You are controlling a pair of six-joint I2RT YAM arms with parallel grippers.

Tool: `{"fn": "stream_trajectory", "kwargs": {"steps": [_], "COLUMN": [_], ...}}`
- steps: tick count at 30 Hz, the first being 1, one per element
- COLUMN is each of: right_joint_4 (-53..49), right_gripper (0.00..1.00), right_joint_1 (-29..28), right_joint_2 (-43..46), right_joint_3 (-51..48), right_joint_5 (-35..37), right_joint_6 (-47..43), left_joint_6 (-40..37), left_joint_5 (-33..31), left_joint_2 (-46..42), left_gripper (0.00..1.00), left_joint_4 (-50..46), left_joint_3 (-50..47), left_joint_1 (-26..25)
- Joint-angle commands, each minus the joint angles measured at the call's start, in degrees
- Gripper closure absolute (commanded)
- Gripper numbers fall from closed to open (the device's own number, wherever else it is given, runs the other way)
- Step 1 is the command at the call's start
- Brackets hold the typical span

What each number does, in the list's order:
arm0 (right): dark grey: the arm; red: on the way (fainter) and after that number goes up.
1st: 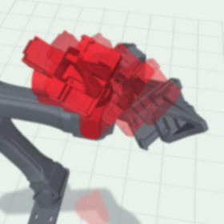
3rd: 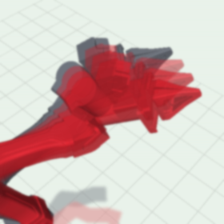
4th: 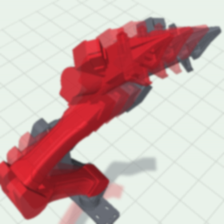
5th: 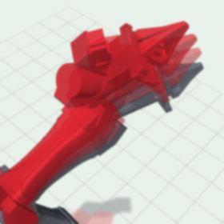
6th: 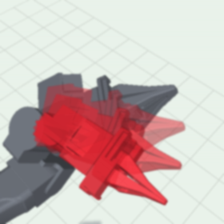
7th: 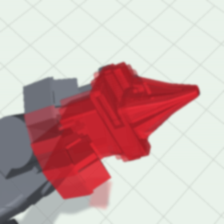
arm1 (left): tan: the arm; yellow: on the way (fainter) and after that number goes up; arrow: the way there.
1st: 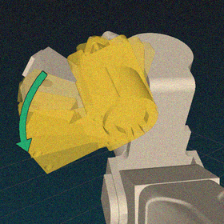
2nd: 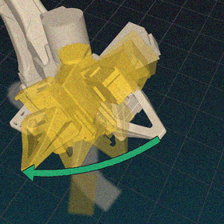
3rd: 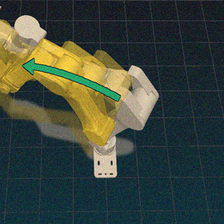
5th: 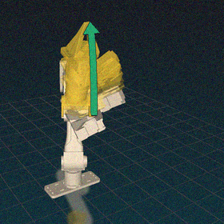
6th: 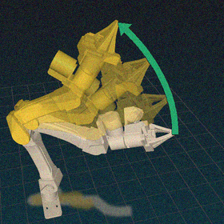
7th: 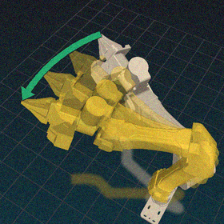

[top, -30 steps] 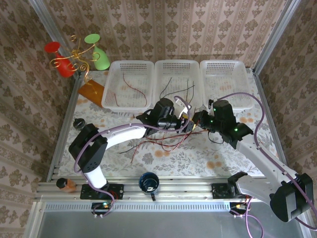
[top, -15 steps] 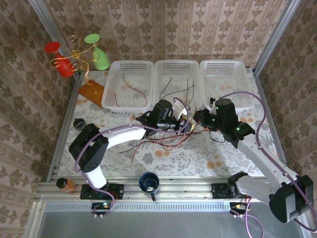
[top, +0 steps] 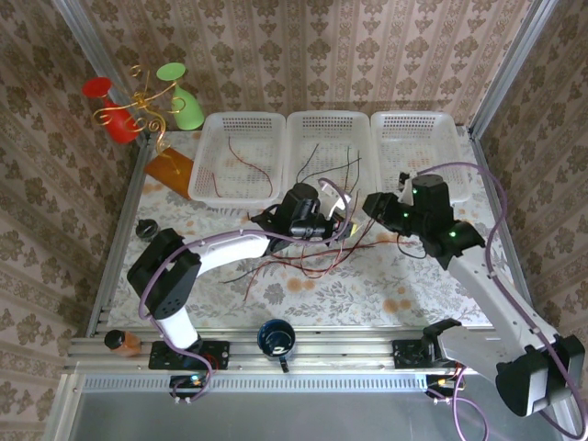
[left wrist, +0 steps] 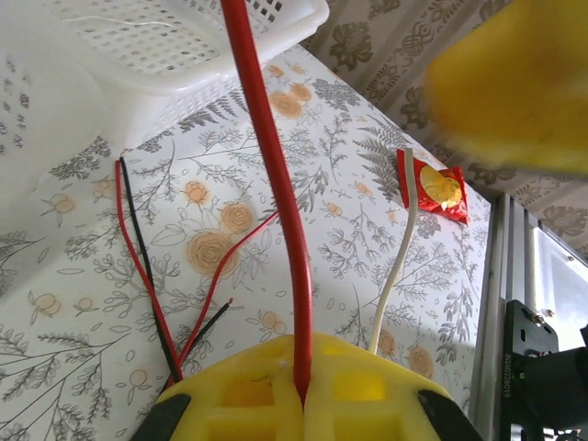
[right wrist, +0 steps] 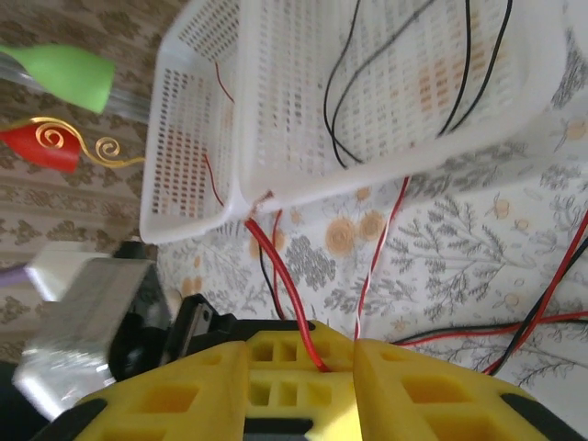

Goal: Untangle the cables
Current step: Untie the cable.

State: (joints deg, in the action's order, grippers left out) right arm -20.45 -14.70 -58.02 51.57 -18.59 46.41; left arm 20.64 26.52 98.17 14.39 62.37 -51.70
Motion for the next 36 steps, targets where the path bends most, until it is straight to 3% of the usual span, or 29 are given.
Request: {"fn": "stream_trajectory", "kwargs": {"steps": [1, 9, 17, 23, 24, 27, 36], "right_joint_4": [-4.3, -4.3, 7.3, 11.4, 11.8, 12.0, 4.8], "right_gripper": [0.6, 0.43, 0.45, 0.58, 0.65, 0.98, 1.0], "right_joint_1": [2.1, 3.1, 2.6, 1.1, 1.1, 0.9, 1.1], "right_joint_2": [3.1, 2.7, -0.8, -3.9, -4.2, -3.9, 2.0], "right_joint_3": [3.5, 0.2, -8.0, -10.2, -10.3, -10.5, -8.3], "right_joint_5": [-2.2, -2.3, -6.6, -6.5, -6.5, -6.3, -0.6], "right_joint_6": [-2.1, -1.3, 5.8, 7.0, 7.1, 7.4, 4.7], "left_joint_6": [1.0, 1.3, 0.7, 0.5, 0.4, 0.2, -3.6], "left_joint_5": [-0.8, -0.9, -0.9, -1.0, -1.2, -1.9, -6.5], "left_joint_2": [-1.3, -1.2, -2.0, -2.5, -2.6, -3.2, -7.4], "left_gripper": [1.0, 1.0, 1.0, 1.0, 1.0, 1.0, 1.0], "left_joint_4": [-2.1, -3.6, -3.7, -4.1, -4.3, -4.8, -7.6], "left_joint_3": [2.4, 4.1, 4.0, 4.0, 4.0, 3.7, 4.6], "left_joint_1": [0.3, 0.4, 0.3, 0.2, 0.3, 0.3, 0.3]}}
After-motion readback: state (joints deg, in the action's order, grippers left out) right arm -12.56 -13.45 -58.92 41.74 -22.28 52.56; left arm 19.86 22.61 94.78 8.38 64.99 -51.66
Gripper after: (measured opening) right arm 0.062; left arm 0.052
